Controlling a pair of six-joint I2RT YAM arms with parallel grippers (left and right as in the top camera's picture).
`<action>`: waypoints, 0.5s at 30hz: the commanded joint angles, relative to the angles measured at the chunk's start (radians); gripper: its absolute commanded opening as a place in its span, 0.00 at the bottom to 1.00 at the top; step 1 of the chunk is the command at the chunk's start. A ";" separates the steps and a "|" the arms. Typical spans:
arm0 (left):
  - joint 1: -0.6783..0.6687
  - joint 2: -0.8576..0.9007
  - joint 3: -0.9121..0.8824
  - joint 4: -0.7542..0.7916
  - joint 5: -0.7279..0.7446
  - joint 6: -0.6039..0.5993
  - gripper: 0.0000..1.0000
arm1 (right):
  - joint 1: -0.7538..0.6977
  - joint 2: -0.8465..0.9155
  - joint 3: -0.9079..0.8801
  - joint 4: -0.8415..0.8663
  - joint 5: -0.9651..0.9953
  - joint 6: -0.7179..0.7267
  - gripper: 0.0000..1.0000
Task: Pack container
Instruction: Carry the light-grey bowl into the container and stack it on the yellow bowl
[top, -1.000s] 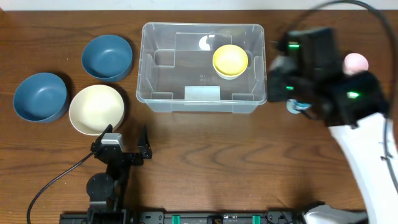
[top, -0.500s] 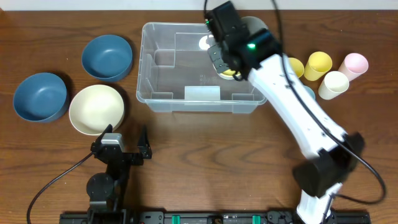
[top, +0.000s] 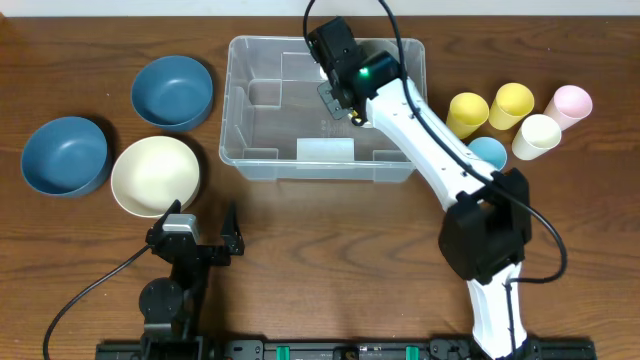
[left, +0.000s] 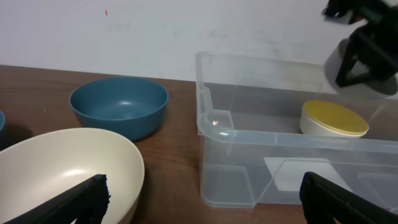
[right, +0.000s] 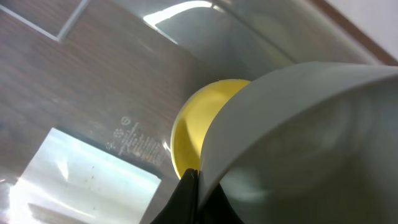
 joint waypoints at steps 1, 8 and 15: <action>0.006 -0.006 -0.018 -0.034 0.007 0.013 0.98 | -0.018 0.049 0.023 0.009 -0.006 -0.017 0.01; 0.006 -0.006 -0.018 -0.034 0.007 0.013 0.98 | -0.036 0.124 0.023 0.011 -0.023 -0.006 0.01; 0.006 -0.006 -0.018 -0.034 0.007 0.013 0.98 | -0.050 0.146 0.023 0.025 -0.035 -0.006 0.12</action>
